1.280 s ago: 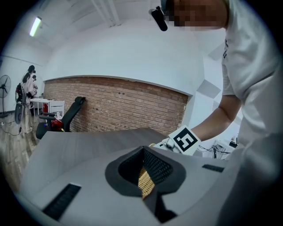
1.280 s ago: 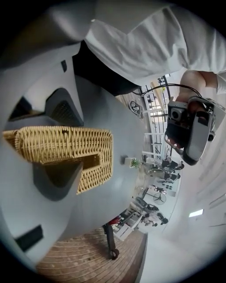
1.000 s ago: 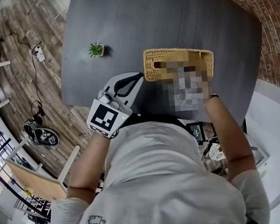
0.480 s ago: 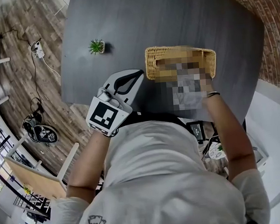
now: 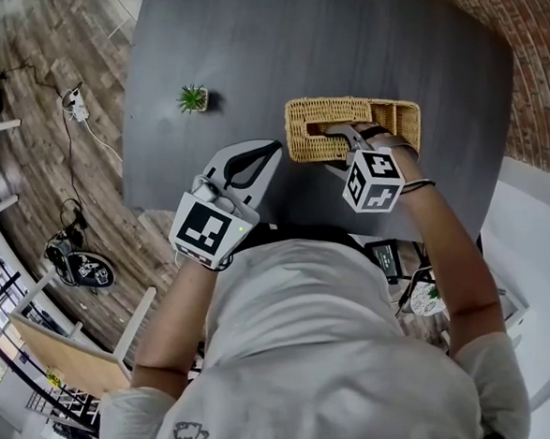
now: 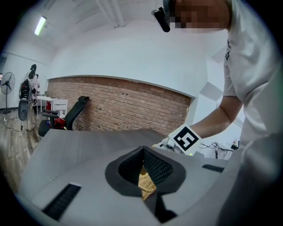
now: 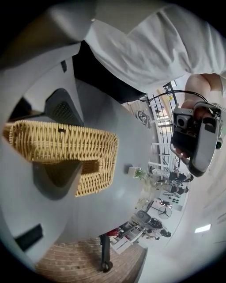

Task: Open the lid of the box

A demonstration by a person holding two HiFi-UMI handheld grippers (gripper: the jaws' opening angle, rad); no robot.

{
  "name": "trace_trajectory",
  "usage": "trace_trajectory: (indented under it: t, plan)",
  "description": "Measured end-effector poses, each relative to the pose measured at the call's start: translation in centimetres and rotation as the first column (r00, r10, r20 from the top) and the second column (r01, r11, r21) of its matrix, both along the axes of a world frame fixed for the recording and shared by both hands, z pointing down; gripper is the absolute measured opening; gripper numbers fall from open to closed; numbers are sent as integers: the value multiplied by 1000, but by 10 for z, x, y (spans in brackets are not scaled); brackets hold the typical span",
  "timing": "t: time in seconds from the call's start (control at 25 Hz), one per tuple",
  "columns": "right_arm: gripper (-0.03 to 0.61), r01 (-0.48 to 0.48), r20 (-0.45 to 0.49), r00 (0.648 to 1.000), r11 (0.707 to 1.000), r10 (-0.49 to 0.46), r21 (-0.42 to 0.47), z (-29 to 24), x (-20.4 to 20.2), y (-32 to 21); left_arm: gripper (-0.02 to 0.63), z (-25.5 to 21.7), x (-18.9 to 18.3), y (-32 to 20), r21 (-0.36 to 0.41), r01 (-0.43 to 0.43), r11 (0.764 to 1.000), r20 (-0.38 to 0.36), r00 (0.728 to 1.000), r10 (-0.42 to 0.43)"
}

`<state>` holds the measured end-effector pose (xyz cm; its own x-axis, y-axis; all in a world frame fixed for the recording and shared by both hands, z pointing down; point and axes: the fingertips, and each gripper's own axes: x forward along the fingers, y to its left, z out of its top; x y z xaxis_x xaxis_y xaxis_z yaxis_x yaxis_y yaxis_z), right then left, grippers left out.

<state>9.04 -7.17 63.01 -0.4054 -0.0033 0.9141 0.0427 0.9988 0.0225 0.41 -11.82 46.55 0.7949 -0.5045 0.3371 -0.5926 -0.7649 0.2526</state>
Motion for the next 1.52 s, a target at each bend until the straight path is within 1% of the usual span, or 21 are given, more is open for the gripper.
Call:
trace_trajectory:
  t: [0.2, 0.52, 0.72, 0.8, 0.92, 1.08, 1.2, 1.36, 1.52]
  plan:
    - [238, -6, -10, 1000, 999, 5, -38, -11, 1, -2, 11, -2, -2, -2, 6, -3, 1000, -3, 1000, 3]
    - [229, 4, -20, 1000, 998, -6, -68, -25, 4, -4, 11, -9, 0, -4, 22, -23, 999, 0, 1000, 23]
    - [215, 9, -18, 1000, 998, -10, -59, -37, 4, -9, 11, -15, 1, -8, 35, -38, 999, -3, 999, 39]
    - [199, 8, -9, 1000, 999, -8, -42, -45, 3, -13, 11, -17, 2, -9, 39, -45, 998, -5, 999, 45]
    - [134, -1, 12, 1000, 1000, 1, -5, -57, 2, -19, 11, -20, 3, -10, 47, -55, 997, -6, 998, 56]
    - [121, 9, -5, 1000, 999, -9, 35, -63, 4, -25, 11, -25, 8, -13, 52, -67, 996, -9, 998, 68]
    - [103, 14, -17, 1000, 996, -12, 88, -70, 5, -32, 11, -30, 10, -17, 61, -73, 995, -10, 997, 74]
    - [70, 16, -34, 999, 984, -10, 179, -82, 6, -48, 11, -36, 11, -23, 74, -80, 994, -8, 997, 81]
    - [48, 3, -31, 1000, 971, 4, 239, -91, 6, -65, 11, -40, 13, -30, 90, -86, 992, -4, 996, 87]
